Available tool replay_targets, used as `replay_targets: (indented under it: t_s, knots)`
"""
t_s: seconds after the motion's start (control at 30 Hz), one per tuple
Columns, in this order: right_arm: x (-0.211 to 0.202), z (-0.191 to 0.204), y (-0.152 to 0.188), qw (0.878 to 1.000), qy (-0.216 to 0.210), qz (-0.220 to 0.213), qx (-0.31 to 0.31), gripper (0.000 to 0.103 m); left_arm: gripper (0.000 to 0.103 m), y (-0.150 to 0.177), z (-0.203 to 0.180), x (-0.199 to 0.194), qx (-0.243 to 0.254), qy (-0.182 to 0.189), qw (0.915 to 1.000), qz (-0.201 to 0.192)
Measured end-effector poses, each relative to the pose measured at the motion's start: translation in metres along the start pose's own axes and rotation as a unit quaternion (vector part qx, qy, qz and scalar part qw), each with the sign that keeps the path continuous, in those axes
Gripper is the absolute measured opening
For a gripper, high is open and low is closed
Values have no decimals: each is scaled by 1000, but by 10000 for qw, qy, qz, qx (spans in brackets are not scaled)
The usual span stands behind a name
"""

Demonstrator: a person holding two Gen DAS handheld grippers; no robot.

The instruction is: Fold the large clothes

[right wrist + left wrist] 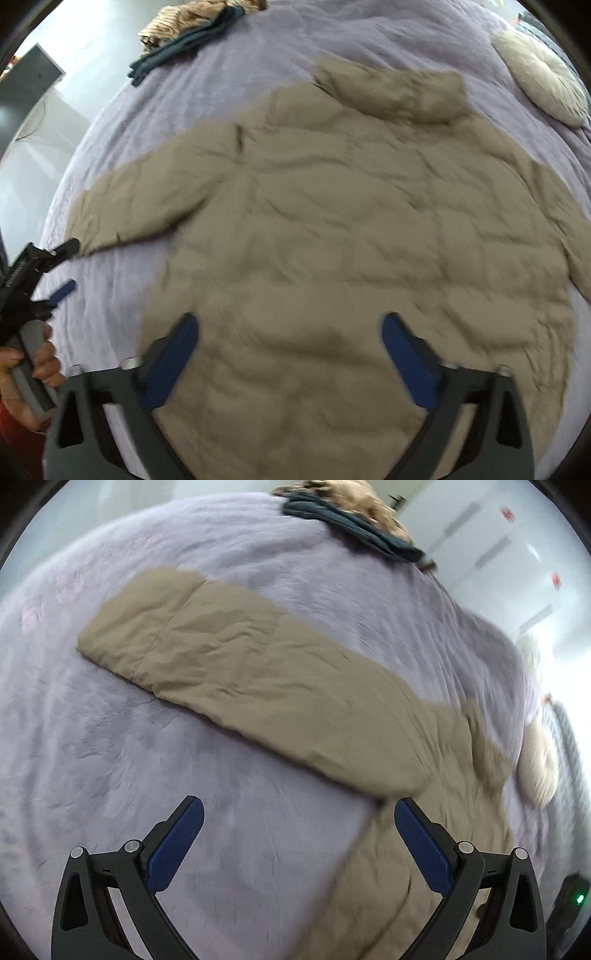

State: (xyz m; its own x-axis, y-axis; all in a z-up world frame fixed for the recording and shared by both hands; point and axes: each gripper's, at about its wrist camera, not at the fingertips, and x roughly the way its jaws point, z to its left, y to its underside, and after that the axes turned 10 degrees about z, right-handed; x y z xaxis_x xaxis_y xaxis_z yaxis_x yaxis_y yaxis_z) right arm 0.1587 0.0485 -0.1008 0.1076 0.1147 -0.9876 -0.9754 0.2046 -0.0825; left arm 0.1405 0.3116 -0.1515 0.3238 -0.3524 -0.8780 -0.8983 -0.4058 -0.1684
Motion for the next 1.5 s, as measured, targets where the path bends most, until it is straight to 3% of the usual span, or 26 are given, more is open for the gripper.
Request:
replay_targets:
  t_s: [0.07, 0.1, 0.3, 0.53, 0.57, 0.6, 0.63, 0.67, 0.7, 0.83, 0.97, 1.07, 1.17, 1.33, 1.43, 1.5]
  knots:
    - [20, 14, -21, 9999, -75, 11, -95, 24, 103, -15, 20, 15, -293, 252, 9992, -58]
    - [30, 18, -30, 9997, -230, 78, -73, 15, 103, -23, 31, 24, -435, 373, 9983, -68]
    - [54, 60, -75, 9966, -726, -254, -290, 13, 103, -58, 67, 57, -1028, 896, 9903, -260]
    - [76, 104, -106, 9931, -983, -348, -539, 13, 101, -89, 85, 61, -1591, 1523, 9727, -729]
    - [83, 109, -108, 9928, -1013, -285, -565, 13, 88, -92, 87, 60, -1644, 1501, 9715, -812]
    - [90, 112, -108, 9931, -1018, -208, -547, 13, 61, -94, 85, 61, -1630, 1484, 9718, -835]
    - [98, 112, -107, 9934, -1026, -118, -507, 13, 43, -96, 84, 61, -1521, 1538, 9728, -828]
    - [106, 113, -107, 9937, -1019, -53, -472, 13, 16, -101, 84, 64, -1359, 1736, 9728, -708]
    - [116, 113, -106, 9938, -1036, 48, -394, 13, 14, -102, 83, 63, -1295, 1787, 9731, -666]
    - [136, 105, -106, 9925, -1199, 180, -132, 12, 14, -107, 51, 36, -513, 1654, 9810, -878]
    - [137, 104, -107, 9916, -1265, 238, -151, 12, 14, -104, -6, 1, 526, 1732, 9774, -1092]
    - [126, 89, -105, 9864, -1581, 446, 44, 12, 14, -95, -57, -21, 1207, 1853, 9682, -1166]
    - [97, 60, -94, 9812, -1865, 388, 306, 13, 14, -76, -118, -39, 1973, 2060, 9522, -1092]
    - [46, -11, -67, 9886, -1382, -174, 574, 13, 14, -38, -221, -18, 2999, 2214, 9254, -679]
    - [27, -65, -47, 9897, -985, -348, 980, 13, 14, -5, -266, 16, 3374, 2145, 9162, -249]
    - [22, -91, -37, 9892, -790, -411, 1164, 13, 14, 13, -286, 45, 3535, 1956, 9148, 39]
